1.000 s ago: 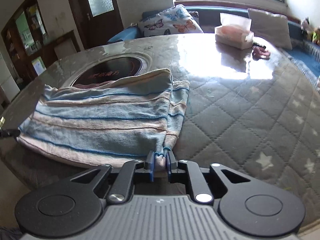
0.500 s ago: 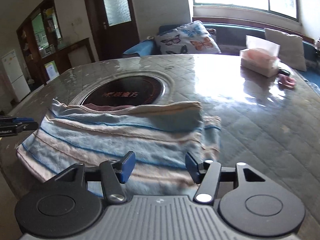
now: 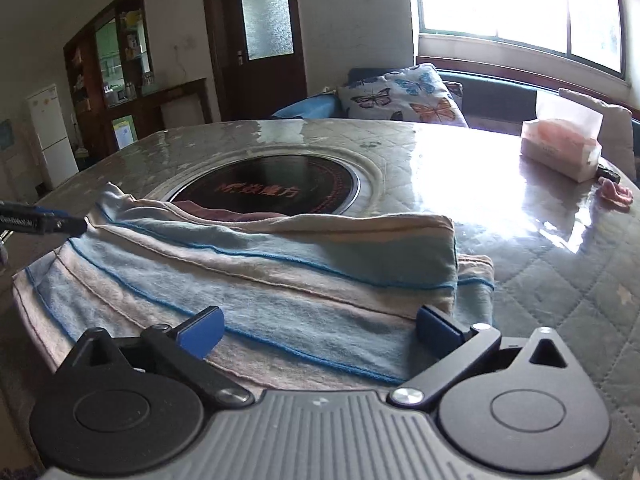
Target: Fold clothes
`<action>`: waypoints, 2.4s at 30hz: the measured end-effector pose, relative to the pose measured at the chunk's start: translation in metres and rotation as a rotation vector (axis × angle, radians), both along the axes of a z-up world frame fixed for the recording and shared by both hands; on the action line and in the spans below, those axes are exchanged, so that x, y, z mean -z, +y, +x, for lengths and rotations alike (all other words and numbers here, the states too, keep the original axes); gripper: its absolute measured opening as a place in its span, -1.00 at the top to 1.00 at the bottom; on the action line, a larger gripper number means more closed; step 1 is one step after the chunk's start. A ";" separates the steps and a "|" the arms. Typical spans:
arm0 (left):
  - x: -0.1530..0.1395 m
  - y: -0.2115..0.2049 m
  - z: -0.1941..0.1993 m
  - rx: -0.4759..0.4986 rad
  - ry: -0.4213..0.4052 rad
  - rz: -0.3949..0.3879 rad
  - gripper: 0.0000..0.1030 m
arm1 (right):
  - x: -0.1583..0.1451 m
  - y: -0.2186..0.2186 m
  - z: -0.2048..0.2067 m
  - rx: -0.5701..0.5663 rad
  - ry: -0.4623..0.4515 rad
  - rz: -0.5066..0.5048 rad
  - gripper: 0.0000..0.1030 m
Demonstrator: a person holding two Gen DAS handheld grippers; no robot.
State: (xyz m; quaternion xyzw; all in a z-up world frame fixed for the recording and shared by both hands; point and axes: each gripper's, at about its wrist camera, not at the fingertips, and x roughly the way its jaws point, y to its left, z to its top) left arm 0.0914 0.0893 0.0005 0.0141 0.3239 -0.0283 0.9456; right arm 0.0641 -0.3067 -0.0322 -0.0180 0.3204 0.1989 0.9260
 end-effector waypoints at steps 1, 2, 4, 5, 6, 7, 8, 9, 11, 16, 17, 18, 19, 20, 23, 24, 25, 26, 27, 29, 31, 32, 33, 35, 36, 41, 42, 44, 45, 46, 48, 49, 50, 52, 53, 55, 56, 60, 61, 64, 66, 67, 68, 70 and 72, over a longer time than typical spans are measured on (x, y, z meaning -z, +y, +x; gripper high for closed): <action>-0.001 0.001 0.002 -0.009 -0.011 0.001 -1.00 | 0.000 0.000 0.000 0.000 0.002 -0.002 -1.00; -0.003 0.002 0.004 -0.009 -0.020 -0.005 -1.00 | 0.000 0.001 0.001 0.000 0.005 -0.003 -1.00; -0.006 0.003 0.012 -0.005 -0.016 -0.025 -1.00 | 0.001 0.003 0.001 0.000 0.006 -0.021 -1.00; -0.008 0.003 0.017 -0.003 -0.013 -0.036 -1.00 | 0.001 0.006 0.000 0.000 0.005 -0.037 -1.00; -0.009 0.002 0.022 -0.001 -0.013 -0.036 -1.00 | 0.002 0.008 0.000 0.000 0.003 -0.056 -1.00; -0.010 0.001 0.027 -0.001 -0.015 -0.024 -1.00 | 0.002 0.011 -0.001 0.000 0.002 -0.074 -1.00; -0.010 -0.001 0.032 -0.003 -0.017 -0.010 -1.00 | 0.002 0.013 -0.001 0.000 0.000 -0.091 -1.00; -0.009 -0.002 0.037 -0.015 -0.012 0.015 -0.98 | 0.002 0.014 -0.001 0.000 -0.001 -0.097 -1.00; -0.006 -0.005 0.048 -0.027 0.005 0.070 -0.98 | 0.002 0.013 -0.001 -0.001 0.000 -0.090 -1.00; 0.009 -0.012 0.068 -0.031 0.005 0.239 -1.00 | 0.002 0.011 -0.001 -0.002 0.001 -0.082 -1.00; 0.013 -0.012 0.073 -0.038 -0.001 0.269 -1.00 | 0.003 0.010 -0.001 -0.002 0.001 -0.083 -1.00; 0.016 -0.011 0.078 -0.046 0.008 0.270 -1.00 | 0.003 0.010 -0.001 -0.002 0.000 -0.084 -1.00; 0.018 -0.008 0.083 -0.057 0.019 0.254 -1.00 | 0.003 0.010 -0.001 -0.002 0.000 -0.084 -1.00; 0.020 -0.006 0.087 -0.069 0.025 0.245 -1.00 | 0.003 0.010 -0.001 -0.002 0.000 -0.085 -1.00; 0.020 0.002 0.095 -0.136 0.017 0.252 -1.00 | 0.002 0.010 -0.001 -0.002 0.000 -0.085 -1.00; 0.018 0.008 0.095 -0.154 0.024 0.233 -1.00 | 0.002 0.010 -0.001 -0.002 0.001 -0.085 -1.00; 0.016 0.014 0.094 -0.170 0.032 0.209 -1.00 | 0.002 0.010 0.000 -0.002 0.001 -0.085 -1.00; 0.012 0.020 0.091 -0.174 0.032 0.180 -1.00 | 0.002 0.010 0.000 -0.002 0.001 -0.085 -1.00; 0.008 0.024 0.084 -0.170 0.024 0.157 -1.00 | 0.002 0.010 0.000 -0.002 0.001 -0.085 -1.00; 0.001 0.027 0.068 -0.148 0.006 0.133 -1.00 | 0.002 0.010 -0.001 -0.002 0.001 -0.086 -1.00; -0.003 0.028 0.051 -0.115 0.001 0.110 -1.00 | 0.002 0.010 -0.001 -0.003 0.001 -0.087 -1.00; -0.004 0.027 0.044 -0.099 0.006 0.095 -1.00 | 0.002 0.010 -0.001 -0.003 0.001 -0.087 -1.00; -0.004 0.025 0.037 -0.088 0.016 0.084 -1.00 | 0.002 0.010 -0.001 -0.003 0.001 -0.087 -1.00; -0.001 0.023 0.023 -0.064 0.033 0.062 -1.00 | 0.002 0.010 -0.001 -0.003 0.001 -0.088 -1.00; 0.001 0.021 0.018 -0.054 0.041 0.056 -1.00 | 0.002 0.010 -0.001 -0.003 0.000 -0.088 -1.00; 0.009 0.023 0.001 -0.083 0.036 0.050 -1.00 | 0.001 0.010 -0.001 -0.003 0.000 -0.090 -1.00; 0.010 0.024 0.000 -0.076 0.048 0.039 -1.00 | 0.001 0.010 -0.001 -0.003 0.000 -0.090 -1.00; 0.016 0.021 0.001 -0.076 0.056 0.090 -1.00 | 0.001 0.011 -0.001 -0.003 0.000 -0.091 -1.00; 0.018 0.020 0.001 -0.073 0.048 0.115 -1.00 | 0.001 0.011 -0.001 -0.003 0.000 -0.091 -1.00; 0.018 0.021 0.002 -0.088 0.045 0.126 -1.00 | 0.001 0.011 -0.001 -0.003 0.000 -0.092 -1.00; 0.017 0.022 0.004 -0.129 0.043 0.141 -1.00 | 0.001 0.011 0.000 -0.003 0.000 -0.093 -1.00; 0.016 0.022 0.006 -0.166 0.040 0.175 -1.00 | 0.001 0.011 0.000 -0.002 0.000 -0.093 -1.00; 0.015 0.023 0.008 -0.196 0.043 0.190 -1.00 | 0.001 0.011 0.000 -0.002 0.000 -0.093 -1.00; 0.010 0.024 0.011 -0.222 0.046 0.179 -1.00 | 0.001 0.012 -0.001 -0.002 0.001 -0.094 -1.00; 0.006 0.024 0.011 -0.214 0.044 0.151 -1.00 | 0.001 0.012 -0.001 -0.002 0.001 -0.094 -1.00; 0.001 0.014 0.010 -0.165 0.025 0.137 -1.00 | 0.001 0.012 -0.001 -0.002 0.001 -0.094 -1.00; 0.000 0.006 0.011 -0.134 0.015 0.146 -1.00 | 0.001 0.012 -0.001 -0.002 0.001 -0.094 -1.00; 0.004 -0.021 0.026 -0.056 -0.003 0.220 -1.00 | 0.000 0.011 0.000 -0.002 0.002 -0.093 -1.00; 0.008 -0.025 0.032 -0.052 0.002 0.240 -1.00 | 0.000 0.011 0.000 -0.002 0.002 -0.093 -1.00; 0.019 -0.020 0.051 -0.094 0.044 0.268 -1.00 | 0.001 0.012 0.000 -0.002 0.003 -0.092 -1.00; 0.019 -0.015 0.055 -0.108 0.051 0.261 -1.00 | 0.001 0.012 0.000 -0.002 0.004 -0.092 -1.00; 0.018 -0.013 0.057 -0.117 0.058 0.260 -1.00 | 0.001 0.013 0.000 -0.002 0.004 -0.093 -1.00; 0.016 -0.014 0.058 -0.123 0.062 0.264 -1.00 | 0.001 0.013 0.000 -0.002 0.004 -0.093 -1.00; 0.009 -0.021 0.056 -0.130 0.059 0.289 -1.00 | 0.001 0.013 0.000 -0.002 0.004 -0.095 -1.00; -0.001 -0.035 0.052 -0.086 0.029 0.275 -1.00 | 0.001 0.014 0.001 -0.002 0.005 -0.098 -1.00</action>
